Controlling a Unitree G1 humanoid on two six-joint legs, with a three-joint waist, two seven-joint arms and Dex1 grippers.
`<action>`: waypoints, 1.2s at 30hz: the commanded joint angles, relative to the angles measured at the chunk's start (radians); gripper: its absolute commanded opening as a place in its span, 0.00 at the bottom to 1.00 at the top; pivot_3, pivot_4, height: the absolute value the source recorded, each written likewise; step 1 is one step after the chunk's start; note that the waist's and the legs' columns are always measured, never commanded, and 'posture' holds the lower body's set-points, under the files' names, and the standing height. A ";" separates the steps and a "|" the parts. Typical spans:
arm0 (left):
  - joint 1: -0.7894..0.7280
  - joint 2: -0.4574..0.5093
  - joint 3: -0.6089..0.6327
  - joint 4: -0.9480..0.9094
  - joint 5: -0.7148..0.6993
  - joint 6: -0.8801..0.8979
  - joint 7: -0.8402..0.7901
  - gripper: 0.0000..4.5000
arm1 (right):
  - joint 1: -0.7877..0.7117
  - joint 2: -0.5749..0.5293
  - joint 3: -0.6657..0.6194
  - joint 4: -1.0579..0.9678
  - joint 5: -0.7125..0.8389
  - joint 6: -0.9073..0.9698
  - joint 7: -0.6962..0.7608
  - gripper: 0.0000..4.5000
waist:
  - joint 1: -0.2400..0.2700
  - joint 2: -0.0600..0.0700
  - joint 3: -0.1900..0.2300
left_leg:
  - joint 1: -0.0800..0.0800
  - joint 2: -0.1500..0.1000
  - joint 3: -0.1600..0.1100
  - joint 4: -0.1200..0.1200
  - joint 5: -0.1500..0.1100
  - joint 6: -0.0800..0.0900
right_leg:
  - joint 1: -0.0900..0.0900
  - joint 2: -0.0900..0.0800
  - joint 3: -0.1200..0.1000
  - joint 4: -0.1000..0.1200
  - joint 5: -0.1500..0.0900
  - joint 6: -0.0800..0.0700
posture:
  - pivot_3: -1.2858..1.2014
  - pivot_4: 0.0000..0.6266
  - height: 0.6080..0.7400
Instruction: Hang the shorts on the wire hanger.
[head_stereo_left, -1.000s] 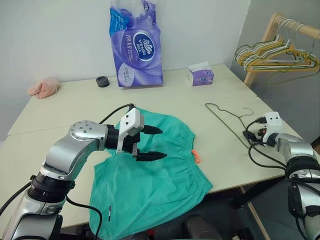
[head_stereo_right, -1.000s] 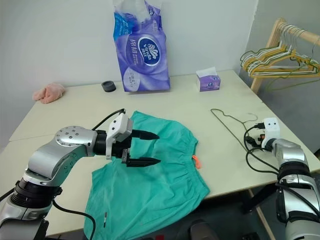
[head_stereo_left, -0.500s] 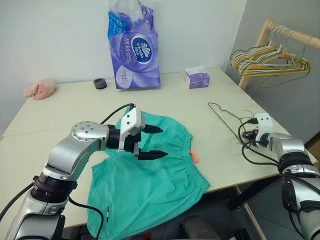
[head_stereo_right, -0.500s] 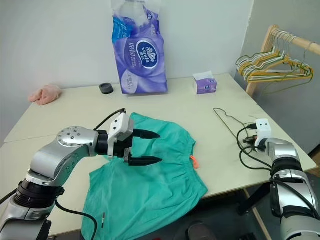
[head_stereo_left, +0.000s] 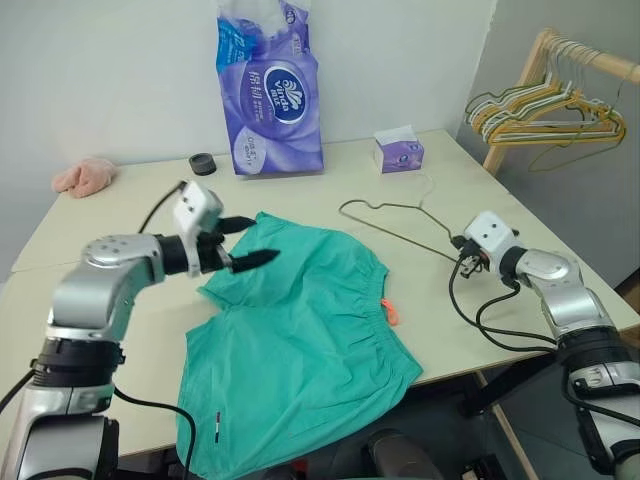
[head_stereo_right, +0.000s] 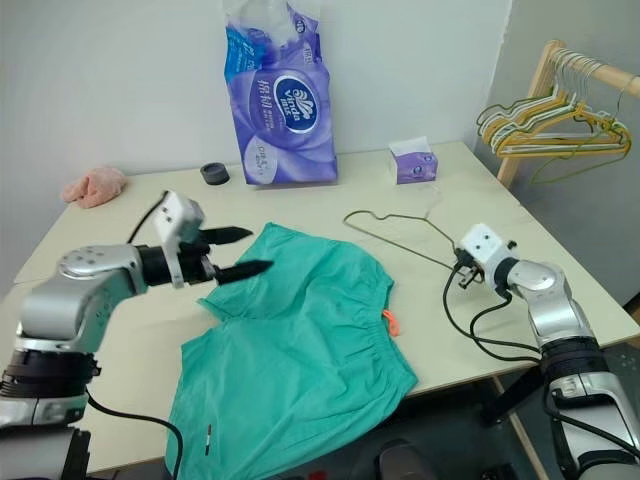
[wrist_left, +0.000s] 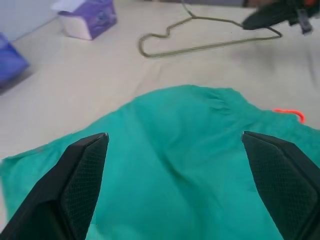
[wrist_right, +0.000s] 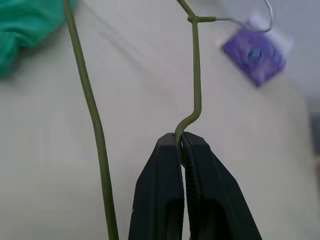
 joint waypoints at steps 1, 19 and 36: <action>-0.012 0.020 0.034 0.011 -0.063 0.096 -0.039 1.00 | -0.068 -0.023 0.052 -0.017 -0.118 -0.232 -0.058 0.01 | -0.003 0.000 0.000 | 0.000 0.000 0.000 0.000 0.000 0.000 | 0.000 0.000 0.000 0.000 0.000 0.000 | 0.41 0.05 1.00; 0.150 0.034 -0.070 -0.145 -0.112 0.201 -0.158 1.00 | -0.227 0.042 0.127 0.058 -0.271 -0.655 -0.224 0.01 | -0.014 0.000 0.000 | -0.002 0.000 -0.002 0.000 0.000 -0.001 | -0.002 -0.001 0.000 0.000 0.003 -0.005 | 0.41 0.05 1.00; 0.193 0.021 -0.139 -0.190 -0.091 0.174 -0.191 0.73 | -0.204 0.070 0.108 -0.018 -0.182 -0.610 -0.175 0.00 | -0.018 0.001 0.000 | -0.001 0.000 -0.002 0.000 0.000 0.000 | -0.001 0.000 0.000 0.001 0.003 -0.005 | 0.40 0.07 1.00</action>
